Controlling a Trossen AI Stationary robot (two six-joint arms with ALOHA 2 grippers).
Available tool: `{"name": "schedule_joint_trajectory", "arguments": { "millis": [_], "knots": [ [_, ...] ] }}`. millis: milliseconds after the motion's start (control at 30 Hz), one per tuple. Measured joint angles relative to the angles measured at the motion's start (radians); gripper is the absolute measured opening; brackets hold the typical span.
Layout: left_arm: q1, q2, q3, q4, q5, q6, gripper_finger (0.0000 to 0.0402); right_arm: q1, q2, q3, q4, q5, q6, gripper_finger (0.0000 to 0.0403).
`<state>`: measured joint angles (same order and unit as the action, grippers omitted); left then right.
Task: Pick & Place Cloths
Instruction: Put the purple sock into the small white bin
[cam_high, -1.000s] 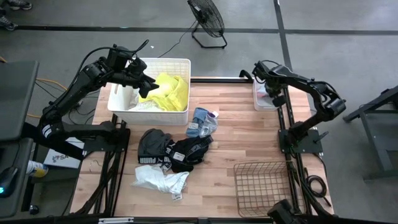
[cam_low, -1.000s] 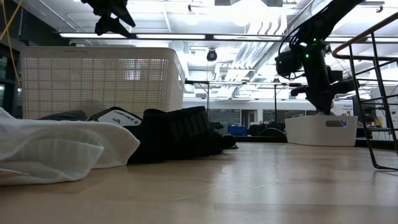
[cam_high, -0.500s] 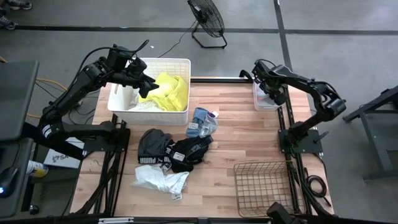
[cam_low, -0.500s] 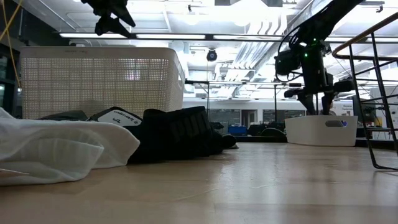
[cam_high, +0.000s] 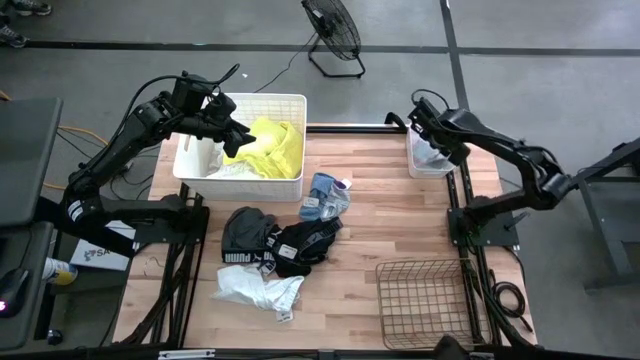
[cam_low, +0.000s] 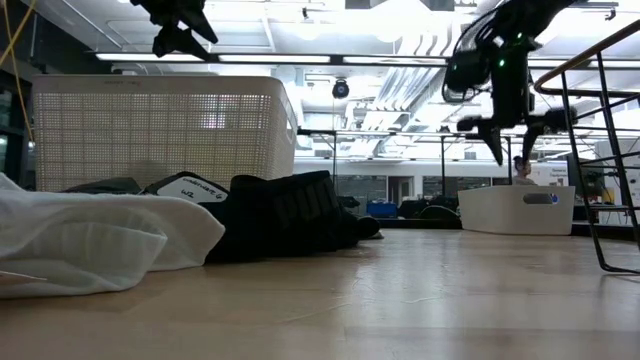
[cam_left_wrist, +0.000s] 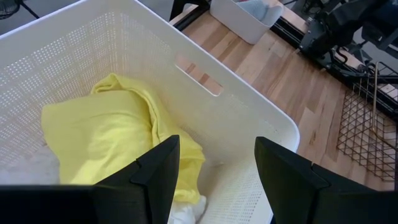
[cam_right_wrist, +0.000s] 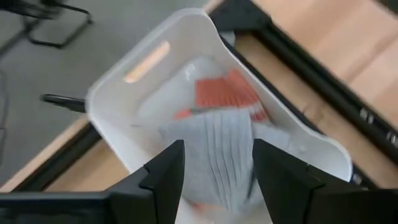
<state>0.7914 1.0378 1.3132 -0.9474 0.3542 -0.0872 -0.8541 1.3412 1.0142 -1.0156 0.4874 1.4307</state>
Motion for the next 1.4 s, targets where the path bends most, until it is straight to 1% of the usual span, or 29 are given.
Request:
{"name": "schedule_joint_trajectory", "arguments": {
  "millis": [100,267,400,500,633,800,1000,1200,1267,1400],
  "knots": [
    [0.000,0.000,0.000,-0.008,0.000,-0.004,0.0202,0.021,-0.045,0.000,0.002,0.028,-0.066,0.0182],
    [0.000,0.000,0.000,-0.022,0.000,-0.004,0.0202,0.062,-0.106,0.000,0.002,0.036,-0.206,0.0182],
    [0.000,0.000,0.000,-0.024,0.000,-0.004,0.0202,0.118,-0.140,0.000,0.003,0.016,-0.232,0.0182],
    [0.000,0.000,0.000,-0.025,0.000,0.001,0.0202,0.178,-0.152,0.000,0.017,-0.028,-0.251,0.0182],
    [0.000,0.000,0.000,-0.028,0.000,0.008,0.0202,0.277,-0.153,0.000,0.064,-0.111,-0.334,0.0182],
    [0.000,0.000,0.000,-0.029,0.000,0.011,0.0202,0.419,-0.152,0.000,0.174,-0.124,-0.331,0.0182],
    [0.000,0.000,0.000,-0.031,0.000,0.011,0.0202,0.556,-0.111,0.000,0.330,-0.122,-0.278,0.0182],
    [0.000,0.000,0.000,-0.032,0.000,0.011,0.0202,0.642,-0.023,0.000,0.450,-0.127,-0.245,0.0182],
    [0.000,0.000,0.000,-0.032,0.000,0.011,0.0202,0.662,0.012,0.000,0.490,-0.141,-0.238,0.0182],
    [0.000,0.000,0.000,-0.045,0.000,0.011,0.0202,0.684,0.078,0.000,0.599,-0.202,-0.224,0.0182]
  ]
}}
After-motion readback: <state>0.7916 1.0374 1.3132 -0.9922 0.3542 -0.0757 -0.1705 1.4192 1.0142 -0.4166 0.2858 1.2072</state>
